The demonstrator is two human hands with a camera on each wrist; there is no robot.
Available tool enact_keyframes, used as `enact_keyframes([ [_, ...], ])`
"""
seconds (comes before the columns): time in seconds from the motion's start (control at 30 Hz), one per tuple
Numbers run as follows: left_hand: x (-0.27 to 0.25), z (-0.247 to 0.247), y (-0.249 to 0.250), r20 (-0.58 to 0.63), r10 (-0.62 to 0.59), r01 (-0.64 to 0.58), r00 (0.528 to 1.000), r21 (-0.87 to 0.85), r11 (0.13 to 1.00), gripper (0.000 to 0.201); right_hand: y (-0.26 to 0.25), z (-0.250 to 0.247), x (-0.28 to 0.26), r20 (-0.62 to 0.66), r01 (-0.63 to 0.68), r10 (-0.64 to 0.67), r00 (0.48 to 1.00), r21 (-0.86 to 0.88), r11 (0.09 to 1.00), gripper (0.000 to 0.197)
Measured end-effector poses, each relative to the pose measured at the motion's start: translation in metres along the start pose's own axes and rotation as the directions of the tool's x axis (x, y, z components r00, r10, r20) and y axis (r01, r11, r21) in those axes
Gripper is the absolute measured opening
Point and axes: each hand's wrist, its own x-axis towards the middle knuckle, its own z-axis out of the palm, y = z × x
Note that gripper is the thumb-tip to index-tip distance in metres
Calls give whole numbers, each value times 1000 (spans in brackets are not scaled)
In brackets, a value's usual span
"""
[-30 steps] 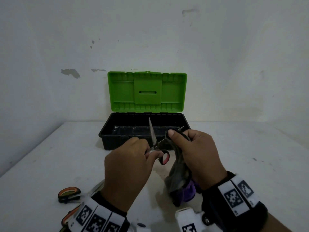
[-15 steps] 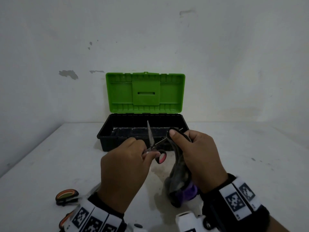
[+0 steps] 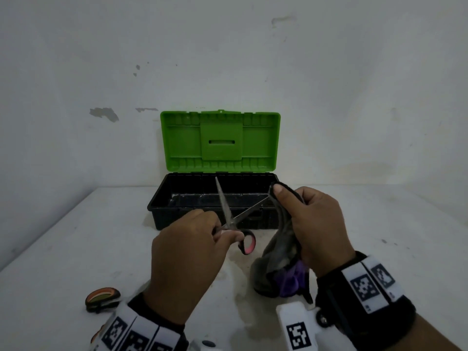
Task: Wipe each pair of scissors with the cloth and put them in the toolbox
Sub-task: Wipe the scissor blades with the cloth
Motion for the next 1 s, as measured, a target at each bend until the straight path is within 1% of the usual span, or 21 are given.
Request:
enact_keyframes([
  [0.1,3,1,-8,50,-150,156,987,-161,975,51,0,-13,5,-15,33,-33,999,37,999,56],
  [0.17,8,-3,-11,113,-230,255,967,-326,910,46,-2,-20,3,35,57,-58,998,32,998,48],
  [0.27,11,-7,-11,237,-255,341,937,-483,806,47,-5,-18,-8,156,70,-74,985,32,997,37],
  [0.37,12,-8,-6,347,-246,412,905,-570,711,41,-5,-11,-17,294,50,-68,953,69,996,38],
  [0.43,13,-9,-2,399,-235,445,887,-599,666,35,-6,-8,-21,353,28,-56,934,86,996,42],
  [0.5,13,-9,-1,451,-219,479,865,-615,626,33,-8,-5,-23,371,-3,-38,928,110,994,38],
  [0.53,12,-9,-1,472,-213,493,855,-615,615,34,-9,-3,-23,376,-10,-34,926,115,993,36],
  [0.57,12,-8,-1,485,-206,499,850,-613,613,41,-9,-1,-23,383,-10,-35,923,117,993,34],
  [0.63,11,-7,-2,496,-199,504,845,-618,603,63,-8,3,-25,388,-8,-46,920,136,991,30],
  [0.67,11,-7,-1,503,-196,511,842,-627,588,66,-9,5,-26,382,-11,-49,923,154,988,29],
  [0.77,9,-10,4,516,-178,518,838,-648,558,50,-9,6,-26,311,7,-60,948,168,986,32],
  [0.8,8,-11,4,508,-180,511,842,-644,569,51,-9,5,-24,268,15,-58,962,160,987,36],
  [0.87,6,-9,4,495,-191,502,847,-632,590,65,-6,4,-19,197,16,-47,979,152,988,43],
  [0.9,6,-8,3,498,-202,511,844,-629,586,68,-5,4,-18,192,15,-44,980,150,989,45],
  [0.93,5,-8,3,506,-207,522,838,-630,575,67,-5,4,-20,209,16,-47,977,146,989,45],
  [1.0,6,-9,3,521,-203,538,829,-642,547,52,-9,6,-27,283,17,-56,958,139,990,37],
])
